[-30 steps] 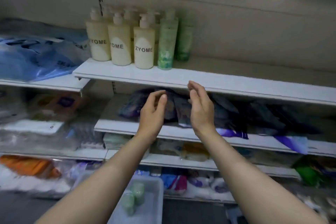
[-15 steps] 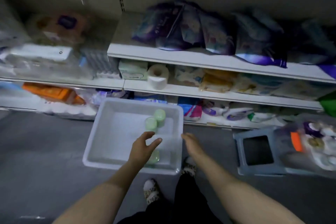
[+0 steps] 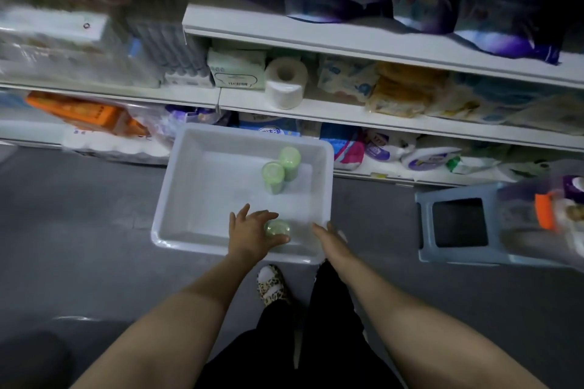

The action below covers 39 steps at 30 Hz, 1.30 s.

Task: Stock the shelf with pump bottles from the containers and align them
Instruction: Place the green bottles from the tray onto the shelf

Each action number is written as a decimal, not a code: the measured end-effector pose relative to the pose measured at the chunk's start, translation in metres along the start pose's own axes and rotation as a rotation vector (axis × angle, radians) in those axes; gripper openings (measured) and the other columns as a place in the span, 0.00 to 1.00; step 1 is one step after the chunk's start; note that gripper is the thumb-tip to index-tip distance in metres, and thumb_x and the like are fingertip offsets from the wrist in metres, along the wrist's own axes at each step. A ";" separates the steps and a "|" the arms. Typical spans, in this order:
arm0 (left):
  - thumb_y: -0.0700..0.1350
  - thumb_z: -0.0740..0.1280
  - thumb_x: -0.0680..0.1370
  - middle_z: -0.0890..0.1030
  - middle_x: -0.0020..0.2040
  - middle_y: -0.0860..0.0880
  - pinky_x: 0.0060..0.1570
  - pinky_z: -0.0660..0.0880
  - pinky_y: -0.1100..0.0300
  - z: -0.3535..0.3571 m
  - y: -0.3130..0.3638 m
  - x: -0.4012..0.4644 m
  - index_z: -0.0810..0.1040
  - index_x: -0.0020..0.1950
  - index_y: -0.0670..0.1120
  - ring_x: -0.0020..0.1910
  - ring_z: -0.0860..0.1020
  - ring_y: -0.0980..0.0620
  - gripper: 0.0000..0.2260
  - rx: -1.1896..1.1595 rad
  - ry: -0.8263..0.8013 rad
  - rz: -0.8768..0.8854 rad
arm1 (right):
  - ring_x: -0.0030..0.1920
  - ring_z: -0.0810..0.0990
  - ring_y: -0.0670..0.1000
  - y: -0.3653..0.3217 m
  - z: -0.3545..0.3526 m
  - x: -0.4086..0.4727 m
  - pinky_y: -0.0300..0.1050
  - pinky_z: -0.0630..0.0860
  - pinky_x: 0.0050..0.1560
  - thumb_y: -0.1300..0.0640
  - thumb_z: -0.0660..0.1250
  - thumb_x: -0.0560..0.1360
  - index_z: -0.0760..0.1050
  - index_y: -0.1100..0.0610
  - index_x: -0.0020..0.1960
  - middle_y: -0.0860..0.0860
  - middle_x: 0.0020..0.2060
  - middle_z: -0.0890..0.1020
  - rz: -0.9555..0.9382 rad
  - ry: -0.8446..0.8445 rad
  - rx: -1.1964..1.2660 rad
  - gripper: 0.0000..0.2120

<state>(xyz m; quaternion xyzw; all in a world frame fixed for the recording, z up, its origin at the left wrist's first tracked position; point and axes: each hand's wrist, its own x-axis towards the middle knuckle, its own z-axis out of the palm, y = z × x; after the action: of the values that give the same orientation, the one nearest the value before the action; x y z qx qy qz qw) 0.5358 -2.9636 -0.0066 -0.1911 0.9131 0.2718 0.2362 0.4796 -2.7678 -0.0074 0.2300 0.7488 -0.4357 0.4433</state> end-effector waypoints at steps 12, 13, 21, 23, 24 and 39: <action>0.64 0.63 0.77 0.76 0.69 0.52 0.75 0.44 0.44 0.000 0.005 0.008 0.69 0.73 0.58 0.78 0.54 0.47 0.26 0.148 -0.047 0.032 | 0.77 0.61 0.53 0.000 -0.003 -0.003 0.44 0.60 0.65 0.38 0.61 0.79 0.54 0.51 0.81 0.50 0.79 0.61 -0.001 -0.042 0.014 0.36; 0.64 0.64 0.77 0.76 0.68 0.50 0.75 0.47 0.45 -0.004 0.005 0.009 0.71 0.72 0.57 0.78 0.56 0.46 0.25 0.111 -0.033 0.035 | 0.77 0.61 0.52 -0.001 -0.004 -0.005 0.45 0.60 0.69 0.38 0.61 0.79 0.53 0.50 0.81 0.49 0.79 0.61 -0.003 -0.050 0.022 0.36; 0.60 0.71 0.74 0.84 0.53 0.52 0.56 0.76 0.55 -0.088 0.052 0.006 0.83 0.59 0.54 0.55 0.80 0.52 0.17 -0.589 -0.045 0.077 | 0.49 0.79 0.37 -0.047 -0.023 -0.037 0.40 0.73 0.50 0.39 0.60 0.80 0.76 0.41 0.60 0.39 0.52 0.79 -0.073 -0.146 0.213 0.13; 0.61 0.71 0.74 0.84 0.53 0.53 0.52 0.79 0.56 -0.116 0.074 0.004 0.82 0.61 0.53 0.54 0.81 0.54 0.19 -0.715 -0.056 0.075 | 0.56 0.76 0.42 -0.067 -0.029 -0.049 0.46 0.71 0.59 0.38 0.61 0.79 0.75 0.41 0.66 0.42 0.57 0.77 -0.105 -0.160 0.249 0.18; 0.61 0.71 0.74 0.84 0.53 0.52 0.52 0.80 0.55 -0.129 0.085 0.004 0.82 0.61 0.52 0.54 0.81 0.53 0.19 -0.770 -0.061 0.079 | 0.62 0.73 0.46 -0.078 -0.033 -0.055 0.52 0.69 0.63 0.38 0.61 0.79 0.73 0.43 0.69 0.45 0.61 0.76 -0.124 -0.154 0.272 0.21; 0.61 0.73 0.72 0.85 0.48 0.56 0.49 0.81 0.56 -0.278 0.251 -0.036 0.79 0.58 0.55 0.54 0.82 0.53 0.18 -0.928 0.233 0.493 | 0.57 0.81 0.53 -0.226 -0.128 -0.182 0.53 0.76 0.53 0.38 0.58 0.78 0.84 0.46 0.57 0.50 0.55 0.85 -0.653 -0.076 0.658 0.20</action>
<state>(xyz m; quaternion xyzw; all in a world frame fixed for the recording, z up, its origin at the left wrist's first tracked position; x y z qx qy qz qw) 0.3539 -2.9230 0.3208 -0.0842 0.7350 0.6712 -0.0465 0.3459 -2.7668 0.2806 0.0944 0.5870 -0.7752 0.2135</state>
